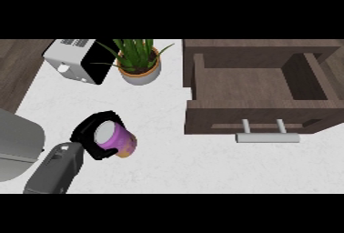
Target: Pick up the can, place it into the drawer and close the drawer
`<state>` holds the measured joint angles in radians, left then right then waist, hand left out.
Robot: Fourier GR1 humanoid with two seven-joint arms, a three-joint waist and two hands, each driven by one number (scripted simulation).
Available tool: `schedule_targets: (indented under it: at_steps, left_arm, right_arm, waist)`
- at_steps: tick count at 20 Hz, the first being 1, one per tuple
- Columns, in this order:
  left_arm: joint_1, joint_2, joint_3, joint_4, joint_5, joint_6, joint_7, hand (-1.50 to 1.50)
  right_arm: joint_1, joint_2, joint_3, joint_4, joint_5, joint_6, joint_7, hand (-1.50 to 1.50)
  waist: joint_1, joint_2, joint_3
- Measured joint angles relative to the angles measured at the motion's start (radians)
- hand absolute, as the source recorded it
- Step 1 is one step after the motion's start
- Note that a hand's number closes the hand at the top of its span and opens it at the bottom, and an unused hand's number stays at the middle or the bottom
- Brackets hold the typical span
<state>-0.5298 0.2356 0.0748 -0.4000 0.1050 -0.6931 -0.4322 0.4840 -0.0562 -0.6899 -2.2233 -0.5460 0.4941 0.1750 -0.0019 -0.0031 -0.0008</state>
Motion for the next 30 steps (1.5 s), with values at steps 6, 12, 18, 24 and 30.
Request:
schedule_targets:
  at_steps: [6,12,18,24,30]
  left_arm:
    - [0.012,-0.090,0.165,-0.053,0.138,0.304,-0.066,1.50]
    - [0.015,-0.166,0.167,-0.286,0.181,0.485,0.025,1.50]
    - [0.043,-0.208,0.085,-0.596,0.190,0.646,0.206,1.50]
    - [0.037,-0.226,-0.013,-0.836,0.181,0.805,0.382,1.50]
    - [-0.032,-0.231,-0.089,-0.946,0.148,0.945,0.502,1.50]
  right_arm:
    - [0.008,0.017,-0.002,-0.009,0.004,-0.012,0.003,-1.50]
    - [0.024,0.035,0.002,-0.045,0.002,-0.019,0.011,-1.50]
    - [0.033,0.043,-0.006,-0.064,-0.009,-0.015,0.020,-1.50]
    - [0.013,0.047,0.003,-0.066,0.004,-0.023,0.030,-1.50]
    - [0.006,0.048,0.024,-0.084,0.019,-0.040,0.044,-1.50]
  waist:
    - [0.019,-0.006,0.002]
    - [0.017,-0.008,0.003]
    - [0.016,-0.008,0.002]
    - [0.006,-0.003,0.002]
    - [-0.003,0.000,0.001]
